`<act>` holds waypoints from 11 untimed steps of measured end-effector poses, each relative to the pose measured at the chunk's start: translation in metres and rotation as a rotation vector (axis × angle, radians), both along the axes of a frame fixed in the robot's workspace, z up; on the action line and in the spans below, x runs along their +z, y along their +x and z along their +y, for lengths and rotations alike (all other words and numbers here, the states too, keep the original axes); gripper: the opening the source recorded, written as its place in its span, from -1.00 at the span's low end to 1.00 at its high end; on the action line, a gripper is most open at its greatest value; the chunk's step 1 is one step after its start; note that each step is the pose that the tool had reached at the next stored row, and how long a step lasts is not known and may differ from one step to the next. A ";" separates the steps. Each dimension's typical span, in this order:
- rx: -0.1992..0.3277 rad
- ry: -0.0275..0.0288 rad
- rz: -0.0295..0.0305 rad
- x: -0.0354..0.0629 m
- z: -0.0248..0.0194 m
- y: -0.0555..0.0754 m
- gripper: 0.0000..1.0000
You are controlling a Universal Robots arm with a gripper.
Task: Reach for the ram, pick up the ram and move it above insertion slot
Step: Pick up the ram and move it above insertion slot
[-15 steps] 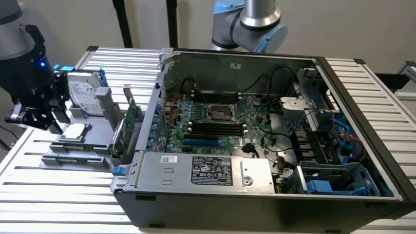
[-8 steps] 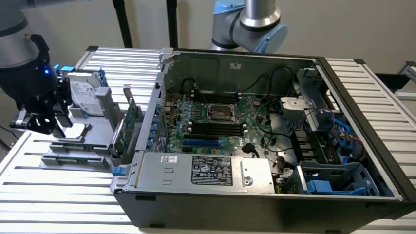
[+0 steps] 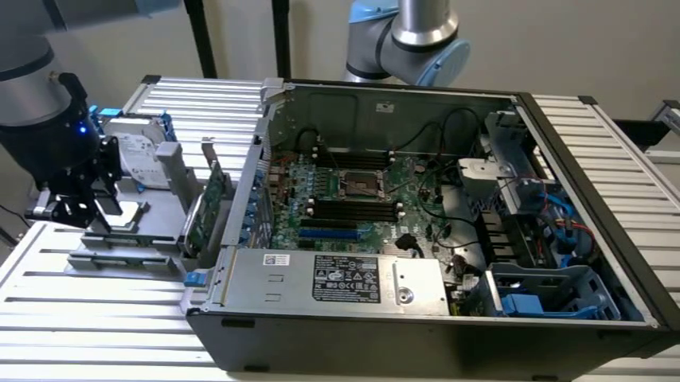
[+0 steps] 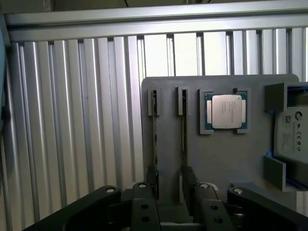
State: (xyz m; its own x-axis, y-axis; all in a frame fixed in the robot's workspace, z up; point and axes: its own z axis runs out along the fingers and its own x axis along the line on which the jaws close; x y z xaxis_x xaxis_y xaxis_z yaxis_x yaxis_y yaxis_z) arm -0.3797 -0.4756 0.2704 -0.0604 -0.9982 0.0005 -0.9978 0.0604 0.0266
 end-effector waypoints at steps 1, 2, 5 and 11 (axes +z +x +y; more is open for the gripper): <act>0.000 -0.0002 0.0002 -0.0017 -0.0004 0.000 -0.27; 0.000 -0.0001 0.0002 -0.0036 -0.0007 0.000 -0.27; 0.000 -0.0001 0.0001 -0.0090 -0.0021 0.000 -0.27; 0.000 -0.0002 0.0002 -0.0198 -0.0060 0.000 -0.27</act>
State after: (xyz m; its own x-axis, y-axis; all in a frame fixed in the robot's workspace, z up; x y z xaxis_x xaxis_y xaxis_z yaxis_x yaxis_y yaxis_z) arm -0.3798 -0.4815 0.2506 -0.0605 -0.9982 0.0007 -0.9978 0.0605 0.0268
